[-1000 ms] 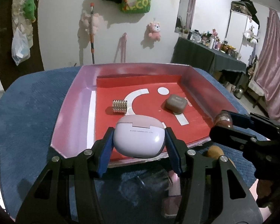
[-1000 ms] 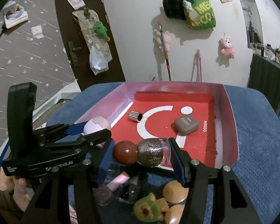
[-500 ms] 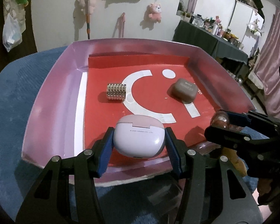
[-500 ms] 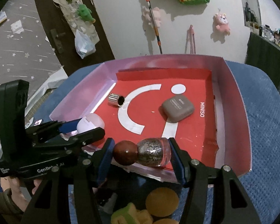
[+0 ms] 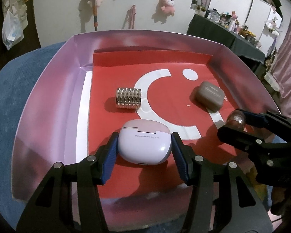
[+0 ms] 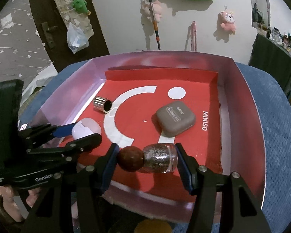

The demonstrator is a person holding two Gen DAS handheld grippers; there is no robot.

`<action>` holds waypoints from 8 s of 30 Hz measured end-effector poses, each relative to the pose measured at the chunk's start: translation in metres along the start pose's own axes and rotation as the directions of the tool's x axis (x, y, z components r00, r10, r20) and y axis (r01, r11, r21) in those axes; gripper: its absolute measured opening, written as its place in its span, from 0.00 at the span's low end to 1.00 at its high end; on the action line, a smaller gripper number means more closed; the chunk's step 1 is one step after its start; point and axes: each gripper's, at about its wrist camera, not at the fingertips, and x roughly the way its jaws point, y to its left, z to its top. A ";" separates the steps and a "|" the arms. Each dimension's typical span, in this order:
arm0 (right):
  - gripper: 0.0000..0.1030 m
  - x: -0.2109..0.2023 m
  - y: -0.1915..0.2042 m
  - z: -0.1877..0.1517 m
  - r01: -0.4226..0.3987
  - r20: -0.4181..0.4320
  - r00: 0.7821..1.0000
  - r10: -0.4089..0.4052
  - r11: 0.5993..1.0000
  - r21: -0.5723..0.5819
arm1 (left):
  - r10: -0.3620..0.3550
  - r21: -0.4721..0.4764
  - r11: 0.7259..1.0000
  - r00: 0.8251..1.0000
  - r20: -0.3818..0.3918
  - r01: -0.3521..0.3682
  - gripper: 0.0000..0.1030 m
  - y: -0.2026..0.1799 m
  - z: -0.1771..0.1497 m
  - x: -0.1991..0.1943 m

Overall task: Organize rigid objects
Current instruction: 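Carry the earbud case and polish bottle into the red tray with both tools, then open both tools to release the earbud case and polish bottle in the tray, then withdraw both tools from the tray back toward the remaining items, then grasp the lilac square nail polish with left tool while right tool grasps the tan round compact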

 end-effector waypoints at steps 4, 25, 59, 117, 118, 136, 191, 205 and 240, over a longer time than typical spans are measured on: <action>0.59 0.006 -0.002 0.007 0.027 0.003 1.000 -0.027 1.000 -0.009 | 0.007 -0.010 1.000 1.000 -0.006 -0.007 0.50 0.002 0.009 0.005; 0.59 0.025 -0.012 0.035 0.073 0.005 0.997 -0.073 0.997 0.013 | 0.057 -0.006 0.998 0.997 -0.044 -0.058 0.50 0.004 0.031 0.019; 0.59 0.031 -0.015 0.044 0.091 0.010 0.996 -0.091 0.995 0.033 | 0.061 -0.030 0.998 0.997 -0.047 -0.062 0.50 0.008 0.032 0.025; 0.93 -0.049 0.000 0.027 -0.033 0.201 0.979 0.023 0.998 0.044 | 0.031 -0.020 0.999 0.995 0.090 -0.029 1.00 -0.002 0.016 -0.029; 0.94 -0.053 0.001 0.025 -0.034 0.210 0.977 0.024 0.999 0.042 | 0.044 -0.014 0.999 0.994 0.101 -0.043 1.00 -0.004 0.015 -0.032; 1.00 -0.101 0.025 -0.007 -0.067 0.316 0.946 0.070 0.998 -0.020 | 0.065 -0.024 0.998 0.969 0.240 -0.061 1.00 -0.009 -0.014 -0.088; 1.00 -0.117 0.047 -0.120 -0.048 0.317 0.947 0.048 0.999 -0.007 | 0.099 -0.033 0.995 0.973 0.210 -0.094 1.00 -0.028 -0.116 -0.107; 1.00 -0.094 0.035 -0.146 -0.021 0.232 0.973 0.013 0.999 0.032 | 0.063 -0.066 0.996 0.987 0.147 -0.054 1.00 -0.019 -0.132 -0.089; 0.54 -0.079 -0.012 -0.133 0.071 0.191 0.978 -0.088 0.993 0.093 | 0.015 0.019 1.000 0.992 0.122 -0.017 0.83 -0.052 -0.129 -0.073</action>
